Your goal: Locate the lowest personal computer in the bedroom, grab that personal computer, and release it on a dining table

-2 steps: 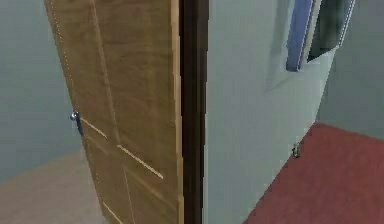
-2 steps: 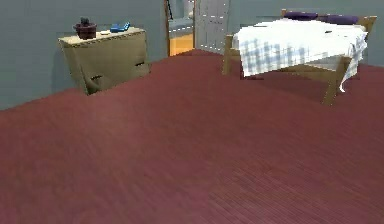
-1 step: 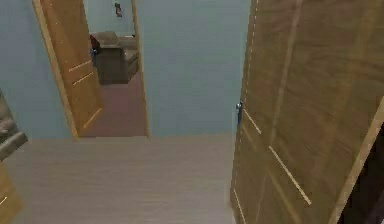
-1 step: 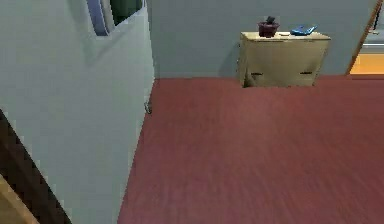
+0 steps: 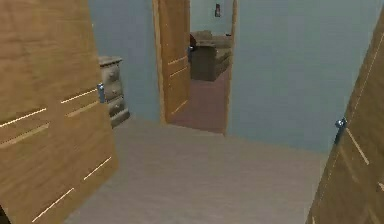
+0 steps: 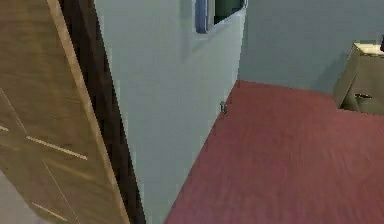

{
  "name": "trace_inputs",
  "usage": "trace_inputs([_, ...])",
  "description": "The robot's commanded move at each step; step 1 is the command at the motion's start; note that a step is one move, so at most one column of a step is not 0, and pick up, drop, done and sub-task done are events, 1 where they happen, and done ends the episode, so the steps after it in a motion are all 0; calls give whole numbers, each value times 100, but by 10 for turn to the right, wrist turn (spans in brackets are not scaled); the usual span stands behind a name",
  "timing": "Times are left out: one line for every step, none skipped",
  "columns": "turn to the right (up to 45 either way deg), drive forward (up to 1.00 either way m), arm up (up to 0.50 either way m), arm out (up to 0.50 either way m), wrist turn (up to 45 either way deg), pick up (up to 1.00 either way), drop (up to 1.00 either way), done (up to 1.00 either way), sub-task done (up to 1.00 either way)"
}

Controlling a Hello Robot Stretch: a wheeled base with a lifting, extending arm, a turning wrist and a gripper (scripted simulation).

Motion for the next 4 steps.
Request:
trace_inputs([0,100,0,0,0,0,0,0,0])
trace_inputs([0,100,0,0,0,0,0,0,0])
trace_inputs([90,0,0,0,0,0,0,0,0])
trace_inputs([0,75,0,0,0,0,0,0,0])
